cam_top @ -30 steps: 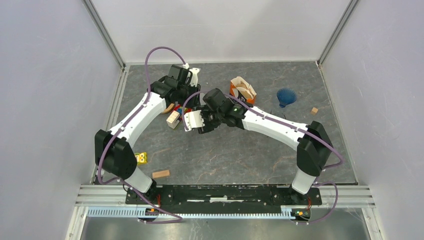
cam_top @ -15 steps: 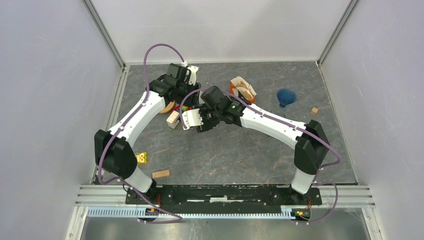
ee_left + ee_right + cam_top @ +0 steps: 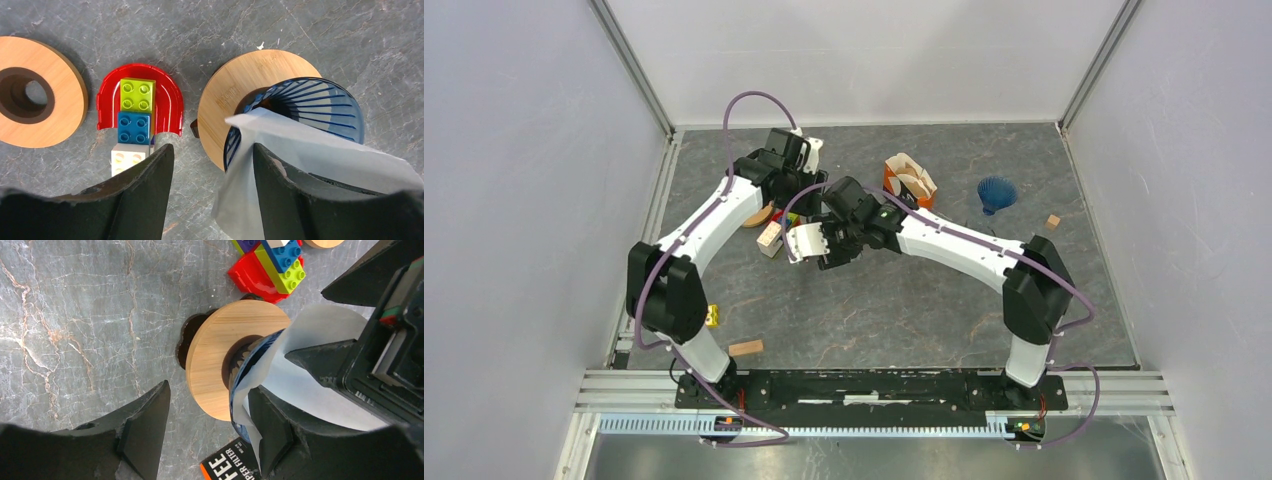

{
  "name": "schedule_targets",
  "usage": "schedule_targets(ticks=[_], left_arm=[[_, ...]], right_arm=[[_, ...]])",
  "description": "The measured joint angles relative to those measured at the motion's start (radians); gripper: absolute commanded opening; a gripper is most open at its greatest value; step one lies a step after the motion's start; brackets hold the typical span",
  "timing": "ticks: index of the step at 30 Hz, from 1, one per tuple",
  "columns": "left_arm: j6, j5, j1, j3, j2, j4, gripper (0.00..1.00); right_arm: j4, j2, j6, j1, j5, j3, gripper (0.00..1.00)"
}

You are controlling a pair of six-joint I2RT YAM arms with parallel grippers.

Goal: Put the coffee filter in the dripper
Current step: Place the coffee filter in the coffee dripper.

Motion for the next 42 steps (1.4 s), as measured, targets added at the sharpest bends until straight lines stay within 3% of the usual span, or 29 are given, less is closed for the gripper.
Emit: schedule_targets(ticks=[42], left_arm=[[0.097,0.026,0.0,-0.008,0.095,0.056,0.69]], right_arm=[[0.019,0.09,-0.016,-0.021,0.003,-0.001,0.65]])
